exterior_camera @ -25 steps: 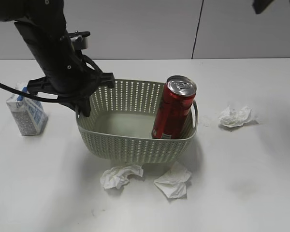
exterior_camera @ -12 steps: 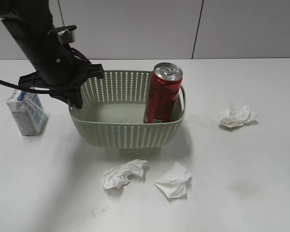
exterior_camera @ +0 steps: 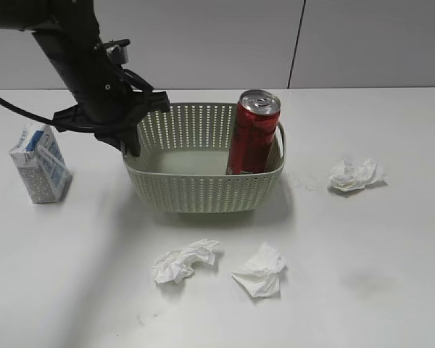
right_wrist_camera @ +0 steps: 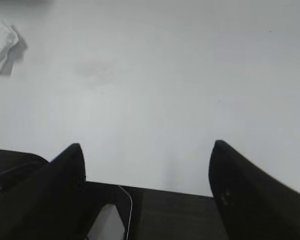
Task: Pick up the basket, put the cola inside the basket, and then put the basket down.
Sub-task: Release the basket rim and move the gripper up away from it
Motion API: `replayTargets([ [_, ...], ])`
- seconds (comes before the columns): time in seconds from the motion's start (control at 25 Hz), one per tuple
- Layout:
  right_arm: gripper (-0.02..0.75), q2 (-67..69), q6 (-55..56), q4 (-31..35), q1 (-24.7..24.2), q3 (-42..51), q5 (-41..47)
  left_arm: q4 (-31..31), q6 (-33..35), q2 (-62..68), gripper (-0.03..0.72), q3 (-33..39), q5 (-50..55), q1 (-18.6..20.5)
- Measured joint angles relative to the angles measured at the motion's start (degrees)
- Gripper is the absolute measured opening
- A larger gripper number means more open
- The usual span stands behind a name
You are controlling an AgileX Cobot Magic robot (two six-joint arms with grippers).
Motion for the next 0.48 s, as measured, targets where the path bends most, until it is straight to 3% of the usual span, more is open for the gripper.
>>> replayTargets([
  [0.48, 0.594, -28.64, -0.35, 0.02, 0.00, 11.07, -5.09, -0.78, 0.99, 3.39, 0.006, -0.55, -1.30, 0.00],
])
